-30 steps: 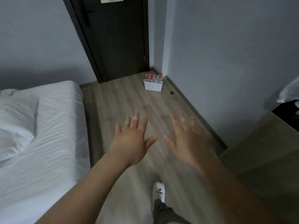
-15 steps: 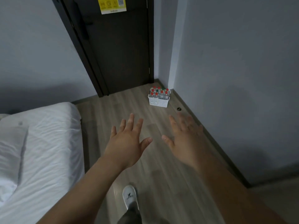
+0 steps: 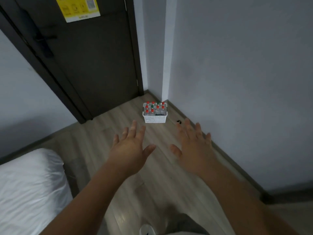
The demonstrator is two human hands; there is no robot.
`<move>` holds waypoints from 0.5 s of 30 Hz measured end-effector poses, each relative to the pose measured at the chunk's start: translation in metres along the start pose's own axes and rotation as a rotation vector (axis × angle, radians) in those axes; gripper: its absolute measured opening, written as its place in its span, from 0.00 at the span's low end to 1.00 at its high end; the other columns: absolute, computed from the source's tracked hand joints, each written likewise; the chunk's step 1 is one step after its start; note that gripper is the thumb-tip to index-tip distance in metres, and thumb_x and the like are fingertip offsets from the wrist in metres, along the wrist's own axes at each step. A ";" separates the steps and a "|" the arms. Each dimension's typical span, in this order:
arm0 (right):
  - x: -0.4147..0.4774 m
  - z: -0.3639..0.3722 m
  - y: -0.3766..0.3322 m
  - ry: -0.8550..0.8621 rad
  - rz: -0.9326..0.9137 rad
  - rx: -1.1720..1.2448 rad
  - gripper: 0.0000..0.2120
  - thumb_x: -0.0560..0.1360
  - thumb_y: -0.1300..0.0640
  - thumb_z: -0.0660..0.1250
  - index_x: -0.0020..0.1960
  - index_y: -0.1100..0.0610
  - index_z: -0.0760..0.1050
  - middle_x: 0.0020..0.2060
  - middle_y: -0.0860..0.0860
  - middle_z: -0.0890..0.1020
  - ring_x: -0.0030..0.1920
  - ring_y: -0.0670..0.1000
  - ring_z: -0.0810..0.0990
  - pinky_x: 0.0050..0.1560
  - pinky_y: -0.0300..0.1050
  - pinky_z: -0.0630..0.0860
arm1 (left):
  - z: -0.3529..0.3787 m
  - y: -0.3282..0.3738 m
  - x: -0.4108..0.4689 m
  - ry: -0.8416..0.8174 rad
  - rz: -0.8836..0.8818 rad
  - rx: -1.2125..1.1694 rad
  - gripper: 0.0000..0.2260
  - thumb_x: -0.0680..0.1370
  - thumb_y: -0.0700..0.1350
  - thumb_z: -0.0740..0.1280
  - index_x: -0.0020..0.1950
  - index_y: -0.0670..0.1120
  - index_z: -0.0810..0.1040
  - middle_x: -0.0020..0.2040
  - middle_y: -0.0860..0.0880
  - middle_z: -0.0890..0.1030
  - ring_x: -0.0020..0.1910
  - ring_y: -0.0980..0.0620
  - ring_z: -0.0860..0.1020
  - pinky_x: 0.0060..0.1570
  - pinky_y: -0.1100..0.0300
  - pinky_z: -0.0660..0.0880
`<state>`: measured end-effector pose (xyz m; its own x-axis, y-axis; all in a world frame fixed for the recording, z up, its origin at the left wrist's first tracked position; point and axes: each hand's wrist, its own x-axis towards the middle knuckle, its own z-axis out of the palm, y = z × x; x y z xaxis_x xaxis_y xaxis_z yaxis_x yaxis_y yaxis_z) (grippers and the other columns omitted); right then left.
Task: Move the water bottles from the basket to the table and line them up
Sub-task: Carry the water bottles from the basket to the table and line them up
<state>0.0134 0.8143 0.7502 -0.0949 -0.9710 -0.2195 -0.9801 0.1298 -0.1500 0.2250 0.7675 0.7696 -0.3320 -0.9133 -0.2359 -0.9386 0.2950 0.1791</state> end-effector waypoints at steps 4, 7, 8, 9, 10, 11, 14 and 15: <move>0.062 0.001 -0.002 -0.013 0.025 0.012 0.37 0.83 0.33 0.46 0.83 0.46 0.34 0.82 0.51 0.34 0.82 0.62 0.35 0.78 0.72 0.44 | -0.007 -0.014 0.067 -0.014 0.041 0.019 0.36 0.81 0.68 0.51 0.84 0.54 0.44 0.84 0.47 0.42 0.83 0.44 0.47 0.80 0.40 0.49; 0.117 0.001 0.001 -0.011 0.031 0.023 0.37 0.83 0.33 0.45 0.84 0.47 0.35 0.82 0.51 0.35 0.82 0.62 0.36 0.78 0.72 0.44 | -0.012 -0.023 0.120 -0.037 0.043 0.037 0.36 0.81 0.68 0.51 0.84 0.53 0.44 0.84 0.47 0.41 0.83 0.44 0.46 0.80 0.39 0.50; 0.137 0.001 0.003 -0.011 0.030 0.030 0.37 0.83 0.33 0.45 0.84 0.47 0.36 0.82 0.51 0.35 0.82 0.62 0.36 0.78 0.72 0.44 | -0.015 -0.025 0.139 -0.043 0.040 0.044 0.36 0.81 0.68 0.51 0.84 0.53 0.44 0.84 0.47 0.41 0.83 0.44 0.46 0.80 0.40 0.50; 0.158 -0.001 0.005 -0.013 0.028 0.039 0.37 0.83 0.33 0.45 0.84 0.47 0.36 0.82 0.51 0.35 0.82 0.63 0.36 0.78 0.72 0.44 | -0.018 -0.028 0.157 -0.050 0.036 0.048 0.36 0.81 0.68 0.51 0.84 0.53 0.43 0.84 0.47 0.41 0.83 0.44 0.46 0.80 0.40 0.49; 0.178 -0.003 0.006 -0.017 0.026 0.048 0.37 0.83 0.33 0.45 0.84 0.47 0.36 0.82 0.52 0.35 0.82 0.63 0.37 0.78 0.72 0.44 | -0.024 -0.030 0.174 -0.057 0.030 0.054 0.36 0.82 0.68 0.51 0.84 0.54 0.43 0.84 0.48 0.41 0.83 0.44 0.46 0.80 0.40 0.49; 0.197 -0.007 0.007 -0.022 0.024 0.055 0.37 0.83 0.33 0.45 0.84 0.47 0.36 0.82 0.52 0.35 0.82 0.64 0.37 0.78 0.72 0.44 | -0.029 -0.032 0.191 -0.064 0.025 0.063 0.36 0.82 0.68 0.51 0.84 0.54 0.43 0.84 0.48 0.40 0.83 0.44 0.45 0.80 0.41 0.48; 0.252 -0.020 0.007 -0.017 -0.003 0.047 0.37 0.82 0.33 0.46 0.83 0.46 0.35 0.82 0.52 0.35 0.82 0.64 0.38 0.79 0.72 0.45 | -0.048 -0.037 0.238 -0.063 0.009 0.080 0.36 0.82 0.68 0.51 0.84 0.54 0.43 0.84 0.48 0.40 0.83 0.44 0.45 0.80 0.40 0.49; 0.270 -0.025 0.006 -0.014 -0.012 0.046 0.37 0.82 0.32 0.46 0.83 0.46 0.35 0.83 0.52 0.35 0.82 0.64 0.39 0.78 0.71 0.45 | -0.054 -0.039 0.253 -0.061 0.004 0.079 0.36 0.82 0.68 0.51 0.84 0.54 0.43 0.84 0.47 0.40 0.83 0.44 0.45 0.80 0.40 0.49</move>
<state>-0.0224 0.5481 0.7143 -0.0803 -0.9697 -0.2308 -0.9722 0.1272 -0.1965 0.1828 0.5098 0.7542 -0.3383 -0.8941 -0.2935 -0.9410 0.3215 0.1052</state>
